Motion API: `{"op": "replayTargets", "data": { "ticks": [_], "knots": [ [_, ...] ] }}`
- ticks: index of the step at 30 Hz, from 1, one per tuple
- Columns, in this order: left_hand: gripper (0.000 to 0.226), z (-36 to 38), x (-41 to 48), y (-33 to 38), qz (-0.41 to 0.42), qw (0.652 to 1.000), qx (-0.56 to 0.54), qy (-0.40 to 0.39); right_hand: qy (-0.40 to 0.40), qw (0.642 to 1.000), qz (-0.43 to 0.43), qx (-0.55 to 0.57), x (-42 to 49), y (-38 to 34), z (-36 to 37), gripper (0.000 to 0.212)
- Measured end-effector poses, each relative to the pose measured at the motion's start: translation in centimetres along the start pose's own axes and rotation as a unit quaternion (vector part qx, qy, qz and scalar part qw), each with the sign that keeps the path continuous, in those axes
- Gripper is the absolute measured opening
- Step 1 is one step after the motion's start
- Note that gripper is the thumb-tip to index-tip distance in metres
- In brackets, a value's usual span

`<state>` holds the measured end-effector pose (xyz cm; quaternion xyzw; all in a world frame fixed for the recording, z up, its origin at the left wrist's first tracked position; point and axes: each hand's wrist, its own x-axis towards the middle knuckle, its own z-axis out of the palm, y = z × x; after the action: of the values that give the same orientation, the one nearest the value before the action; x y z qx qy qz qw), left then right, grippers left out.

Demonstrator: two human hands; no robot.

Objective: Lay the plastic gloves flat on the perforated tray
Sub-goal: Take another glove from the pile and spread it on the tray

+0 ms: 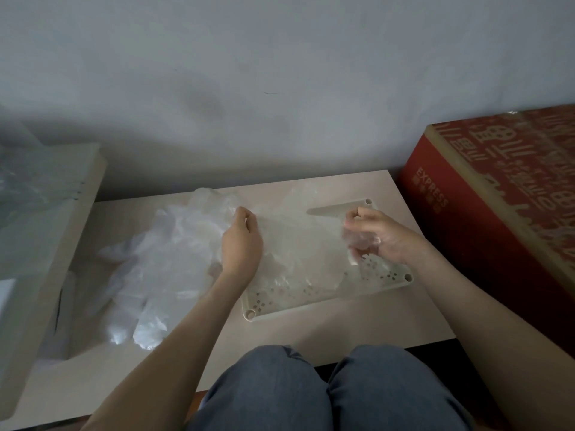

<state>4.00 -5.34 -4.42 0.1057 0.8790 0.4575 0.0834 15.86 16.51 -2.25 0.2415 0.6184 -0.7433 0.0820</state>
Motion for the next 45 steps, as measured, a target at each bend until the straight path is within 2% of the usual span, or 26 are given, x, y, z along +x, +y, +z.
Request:
{"op": "replayTargets", "data": {
  "ticks": [1, 3, 6, 10, 12, 14, 16, 17, 18, 19, 20, 21, 24, 27, 30, 32, 35, 39, 41, 45],
  "knots": [
    [0.023, 0.0, 0.0, 0.0, 0.011, 1.0, 0.004, 0.002, -0.007, 1.0, 0.012, 0.014, -0.2, 0.1, 0.0, 0.015],
    [0.022, 0.0, -0.2, 0.2, 0.016, 1.0, -0.002, 0.002, -0.016, 0.999, 0.04, 0.024, -0.3, 0.4, -0.1, 0.041],
    [0.025, 0.0, -0.3, 0.6, -0.012, 0.999, -0.035, -0.02, -0.039, 0.996, 0.033, 0.08, -0.2, 0.6, 0.2, 0.044],
    [0.044, 0.0, -0.4, 0.5, -0.01, 0.997, -0.035, -0.063, -0.051, 0.986, -0.021, 0.155, 0.6, 0.9, 0.3, 0.06],
    [0.037, -0.1, -0.6, 0.4, -0.002, 0.997, -0.023, -0.075, -0.041, 0.985, -0.051, 0.161, 0.8, 0.7, 0.1, 0.065],
    [0.019, -0.3, -0.8, 0.5, 0.018, 0.996, -0.011, -0.089, -0.051, 0.98, -0.069, 0.182, 0.8, 0.6, -0.5, 0.069],
    [0.009, -0.7, -0.8, 0.7, 0.05, 0.992, -0.016, -0.117, -0.059, 0.981, -0.051, 0.179, 0.5, 0.3, -1.0, 0.064],
    [0.008, -0.9, -0.8, 1.0, 0.067, 0.988, -0.022, -0.134, -0.03, 0.991, -0.028, 0.126, 0.6, 0.0, -1.1, 0.061],
    [0.007, -1.1, -0.8, 1.3, 0.083, 0.984, -0.026, -0.154, 0.017, 1.0, -0.009, 0.022, 0.9, -0.2, -1.0, 0.062],
    [0.008, -1.2, -0.7, 1.6, 0.097, 0.979, -0.034, -0.176, 0.063, 0.991, 0.001, -0.114, 1.1, -0.5, -0.9, 0.063],
    [0.007, -1.4, -0.6, 2.1, 0.107, 0.973, -0.046, -0.2, 0.09, 0.97, 0.0, -0.225, 1.4, -0.8, -0.6, 0.063],
    [0.007, -1.5, -0.6, 2.5, 0.114, 0.966, -0.061, -0.224, 0.09, 0.958, 0.002, -0.273, 1.5, -1.2, -0.2, 0.062],
    [0.005, -1.7, -0.6, 3.9, 0.128, 0.951, -0.089, -0.268, 0.009, 0.975, 0.045, -0.219, 1.3, -2.2, 1.4, 0.054],
    [0.001, -2.0, -0.6, 4.8, 0.135, 0.946, -0.111, -0.273, -0.011, 0.991, 0.026, -0.132, 1.2, -2.5, 2.4, 0.033],
    [0.005, -2.1, 0.1, 4.3, 0.116, 0.955, -0.093, -0.258, -0.071, 0.99, 0.015, -0.119, 1.1, -2.7, 2.4, 0.053],
    [0.01, -2.1, 0.6, 3.6, 0.09, 0.962, -0.085, -0.243, -0.072, 0.987, 0.022, -0.14, 0.5, -2.9, 2.5, 0.048],
    [0.014, -2.2, 0.9, 2.6, 0.067, 0.965, -0.106, -0.232, -0.085, 0.989, -0.005, -0.124, 0.4, -2.4, 1.9, 0.023],
    [0.026, -2.2, 0.9, 1.7, 0.067, 0.966, -0.095, -0.229, -0.072, 0.996, -0.04, -0.042, 0.6, -1.5, 1.0, 0.02],
    [0.034, -2.1, 1.0, 1.1, 0.063, 0.967, -0.091, -0.231, -0.061, 0.995, -0.057, -0.046, 0.8, -1.3, 0.3, 0.013],
    [0.029, -1.8, 1.1, -0.1, 0.053, 0.971, -0.063, -0.224, -0.024, 0.998, -0.06, 0.019, 0.9, -0.9, -1.0, 0.017]
  ]
}}
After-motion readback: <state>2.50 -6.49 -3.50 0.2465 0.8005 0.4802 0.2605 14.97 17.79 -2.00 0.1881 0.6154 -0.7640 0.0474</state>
